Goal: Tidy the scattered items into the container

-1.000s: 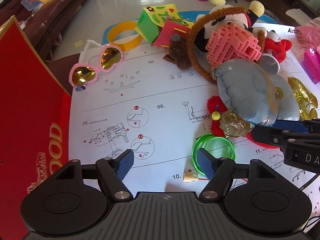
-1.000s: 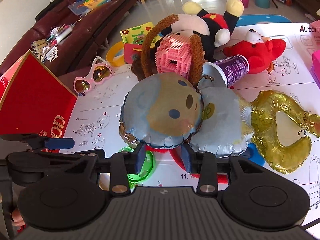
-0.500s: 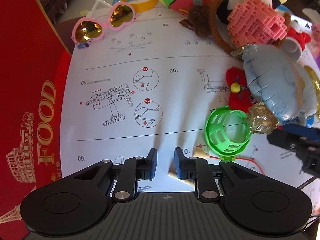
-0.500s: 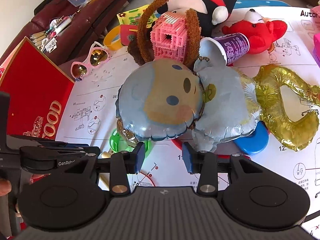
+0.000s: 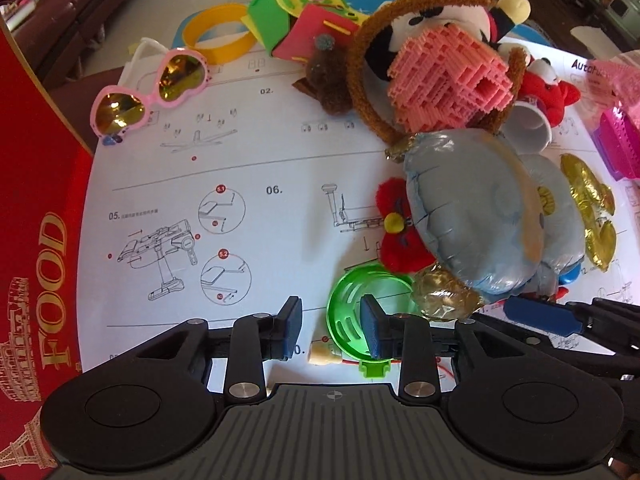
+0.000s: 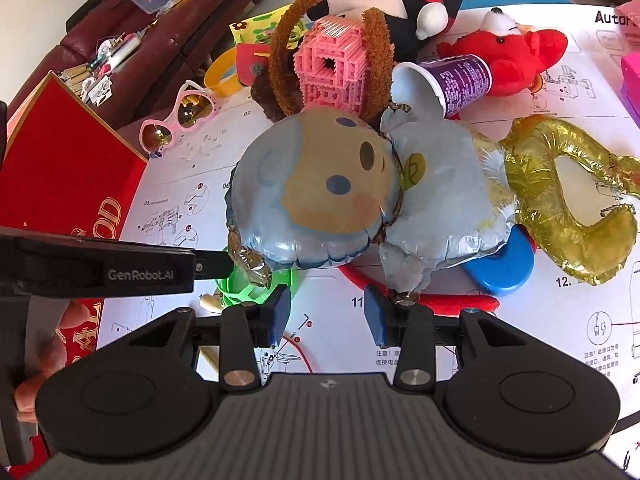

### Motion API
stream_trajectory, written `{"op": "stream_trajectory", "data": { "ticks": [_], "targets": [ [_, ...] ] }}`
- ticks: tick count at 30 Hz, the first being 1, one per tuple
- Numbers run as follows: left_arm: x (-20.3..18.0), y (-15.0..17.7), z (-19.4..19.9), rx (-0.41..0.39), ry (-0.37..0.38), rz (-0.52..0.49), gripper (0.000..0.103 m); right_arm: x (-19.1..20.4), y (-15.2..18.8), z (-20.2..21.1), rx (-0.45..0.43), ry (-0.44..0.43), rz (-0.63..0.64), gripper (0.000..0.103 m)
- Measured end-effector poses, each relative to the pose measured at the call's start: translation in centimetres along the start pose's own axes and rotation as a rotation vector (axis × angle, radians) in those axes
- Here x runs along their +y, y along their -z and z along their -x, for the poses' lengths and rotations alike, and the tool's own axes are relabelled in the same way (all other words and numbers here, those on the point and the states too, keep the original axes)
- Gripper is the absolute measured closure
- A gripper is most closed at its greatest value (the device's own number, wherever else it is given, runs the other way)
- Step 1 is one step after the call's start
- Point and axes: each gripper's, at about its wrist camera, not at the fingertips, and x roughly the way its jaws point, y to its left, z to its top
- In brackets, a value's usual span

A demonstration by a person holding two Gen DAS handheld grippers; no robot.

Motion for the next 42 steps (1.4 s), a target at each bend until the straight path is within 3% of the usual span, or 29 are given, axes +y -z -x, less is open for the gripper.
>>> {"op": "stream_trajectory", "data": {
  "ticks": [1,2,3,11,17,19,22,23,25,27,30,33,37,38,42],
  "targets": [
    [0.3,0.3,-0.2,0.010,-0.002,0.004,0.064,0.0,0.0,-0.1,0.002,-0.003,0.002,0.057],
    [0.5,0.5,-0.3,0.017,-0.002,0.005,0.083,0.2,0.1,-0.2,0.005,-0.005,0.006,0.057],
    [0.9,0.8,-0.4,0.025,0.003,0.012,0.086,0.3,0.1,-0.3,0.007,-0.008,0.010,0.057],
    [4.4,2.6,-0.4,0.097,0.152,0.160,0.101,1.6,0.6,-1.4,0.035,-0.037,0.053,0.057],
    [5.4,3.1,-0.4,0.121,0.222,0.202,0.102,1.9,0.9,-1.9,0.054,-0.022,0.078,0.057],
    [4.9,3.2,-0.5,0.134,0.253,0.188,0.102,2.2,1.0,-2.0,0.073,-0.064,0.071,0.058],
    [3.6,3.4,0.3,0.098,0.180,0.105,0.097,2.6,1.0,-1.6,0.079,-0.098,0.067,0.065],
    [3.3,3.4,0.6,0.088,0.149,0.080,0.078,2.5,1.0,-1.5,0.080,-0.107,0.061,0.065],
    [3.1,3.6,1.0,0.076,0.099,0.049,0.073,2.3,0.9,-1.3,0.083,-0.127,0.041,0.065],
    [3.4,3.6,1.4,0.076,0.100,0.060,0.056,2.3,0.9,-1.0,0.081,-0.136,0.041,0.065],
    [4.5,4.0,2.8,0.068,0.124,0.109,0.043,2.3,1.0,-0.7,0.080,-0.147,0.039,0.065],
    [5.3,4.3,3.8,0.065,0.157,0.158,0.035,2.4,1.2,-0.5,0.086,-0.176,0.032,0.065],
    [4.8,4.0,3.3,0.052,0.124,0.148,0.034,2.7,1.4,0.3,0.084,-0.277,0.009,0.063],
    [4.8,4.1,3.3,0.054,0.135,0.157,0.036,3.0,1.4,0.6,0.084,-0.284,0.015,0.067],
    [4.2,4.1,3.4,0.037,0.126,0.139,0.040,3.6,1.7,1.2,0.065,-0.241,0.062,0.060]
  ]
}}
